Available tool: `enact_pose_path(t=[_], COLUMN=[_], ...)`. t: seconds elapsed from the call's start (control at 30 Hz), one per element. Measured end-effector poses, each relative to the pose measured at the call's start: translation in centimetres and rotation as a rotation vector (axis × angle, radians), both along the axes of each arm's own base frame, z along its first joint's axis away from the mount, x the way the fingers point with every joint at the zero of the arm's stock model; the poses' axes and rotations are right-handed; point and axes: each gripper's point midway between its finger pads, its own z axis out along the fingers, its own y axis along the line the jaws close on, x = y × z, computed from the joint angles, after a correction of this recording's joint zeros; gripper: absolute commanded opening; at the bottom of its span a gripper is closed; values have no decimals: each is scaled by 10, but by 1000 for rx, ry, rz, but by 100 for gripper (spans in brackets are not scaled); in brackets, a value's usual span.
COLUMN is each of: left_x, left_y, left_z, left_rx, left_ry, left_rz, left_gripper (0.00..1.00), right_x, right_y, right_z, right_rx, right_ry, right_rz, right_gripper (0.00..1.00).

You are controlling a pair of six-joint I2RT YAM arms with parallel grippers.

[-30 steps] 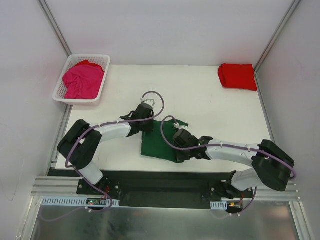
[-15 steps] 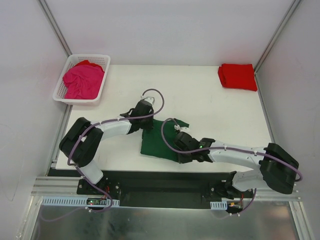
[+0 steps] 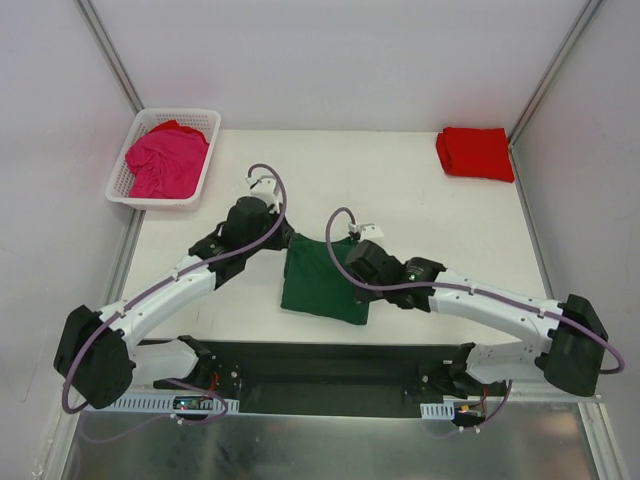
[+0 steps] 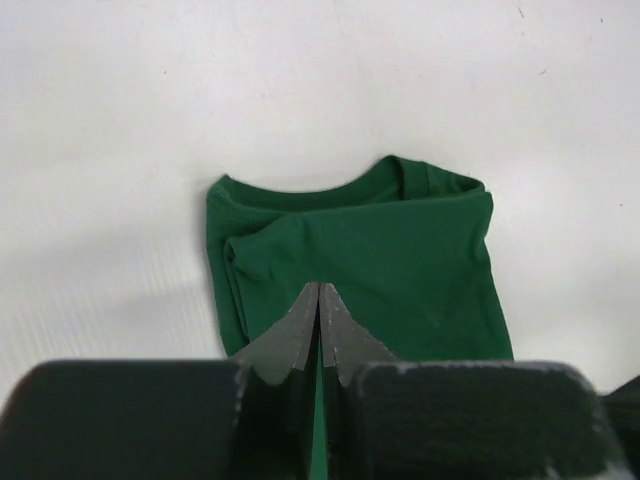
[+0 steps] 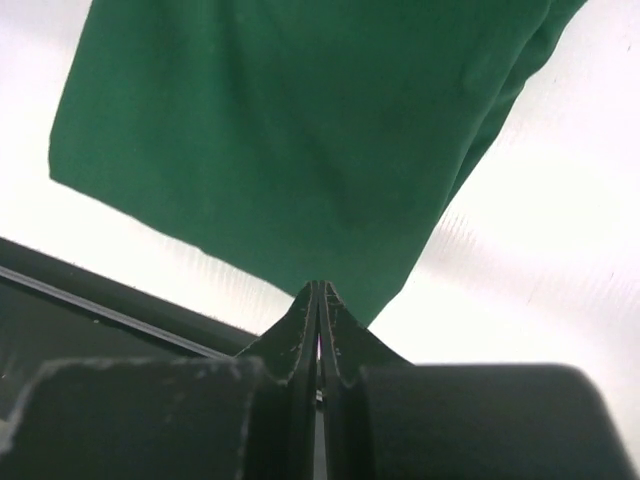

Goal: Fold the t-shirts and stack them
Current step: Fold the long partially folded tshirt into a neat square

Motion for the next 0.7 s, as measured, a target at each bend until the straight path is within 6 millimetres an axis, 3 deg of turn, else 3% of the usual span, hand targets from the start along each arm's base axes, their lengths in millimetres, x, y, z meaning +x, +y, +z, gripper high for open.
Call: enact_pose_path(t=[0.1,0.33,0.47,0.7], left_x=[-16,-64,-74,-73], left_y=[7,24,24,20], left_z=[-13,-75,-80,-75], left_rx=[-20,8,-11,-43], left_ry=[37,205,222,221], left_rz=[8,21,21,26], left_gripper=[0,0,0,0], right_x=[13,61,79,102], right_y=[-2,-15,-19,-15], right_z=[-10,-31,-38,-47], right_rx=[-26,14,22,62], right_ry=[10,68,94,137], right_rz=[-15,-80,-62,-21], right_gripper=[1,1,1,1])
